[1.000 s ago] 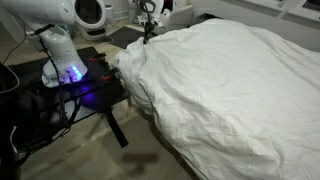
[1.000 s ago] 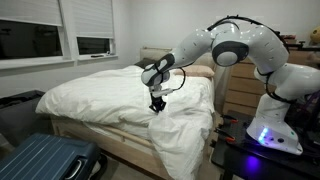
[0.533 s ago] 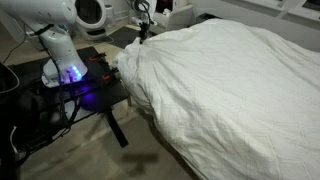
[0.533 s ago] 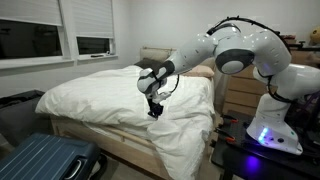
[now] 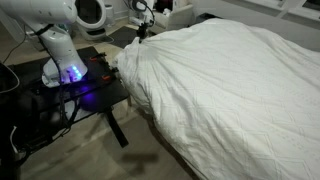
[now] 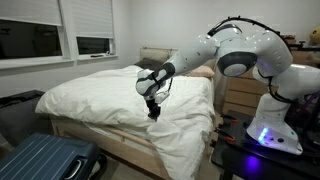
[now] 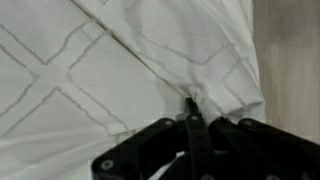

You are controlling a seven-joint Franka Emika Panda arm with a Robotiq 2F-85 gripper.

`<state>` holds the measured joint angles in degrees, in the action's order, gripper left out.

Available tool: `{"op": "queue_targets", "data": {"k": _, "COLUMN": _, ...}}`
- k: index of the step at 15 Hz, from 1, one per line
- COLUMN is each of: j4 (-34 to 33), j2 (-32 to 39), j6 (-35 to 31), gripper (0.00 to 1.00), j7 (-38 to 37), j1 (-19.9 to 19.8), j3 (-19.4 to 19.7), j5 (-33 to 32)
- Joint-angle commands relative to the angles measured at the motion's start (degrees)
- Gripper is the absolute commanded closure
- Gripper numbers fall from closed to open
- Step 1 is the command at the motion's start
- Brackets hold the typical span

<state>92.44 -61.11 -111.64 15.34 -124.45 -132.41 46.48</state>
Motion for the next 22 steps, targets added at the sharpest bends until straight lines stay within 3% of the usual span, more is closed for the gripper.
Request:
{"op": "queue_targets", "data": {"k": 1, "j4": -1.74, "j2": 2.40, "j6": 3.87, "gripper": 0.99, "j7": 5.28, "j1": -0.61, "j3": -1.72, "j5": 3.93}}
{"op": "queue_targets", "data": {"k": 9, "j4": -2.10, "j2": 2.77, "j6": 4.73, "gripper": 0.99, "j7": 11.97, "j1": 0.14, "j3": -2.81, "j5": 4.33}}
{"op": "queue_targets", "data": {"k": 10, "j4": -2.25, "j2": 2.75, "j6": 4.80, "gripper": 0.71, "j7": 12.04, "j1": 0.19, "j3": -3.01, "j5": 4.45}}
{"op": "queue_targets", "data": {"k": 11, "j4": -2.32, "j2": 2.78, "j6": 4.78, "gripper": 0.70, "j7": 12.27, "j1": 0.08, "j3": -3.12, "j5": 4.64}}
{"op": "queue_targets", "data": {"k": 15, "j4": -4.31, "j2": 2.93, "j6": 6.77, "gripper": 0.41, "j7": 12.09, "j1": 0.62, "j3": -4.01, "j5": 12.63}}
{"op": "queue_targets", "data": {"k": 20, "j4": -2.56, "j2": 2.07, "j6": 1.92, "gripper": 0.04, "j7": 10.65, "j1": 4.78, "j3": 1.52, "j5": 20.45}}
{"op": "queue_targets", "data": {"k": 22, "j4": -2.17, "j2": 1.46, "j6": 0.29, "gripper": 0.00, "j7": 10.11, "j1": 5.46, "j3": 4.02, "j5": 22.13}}
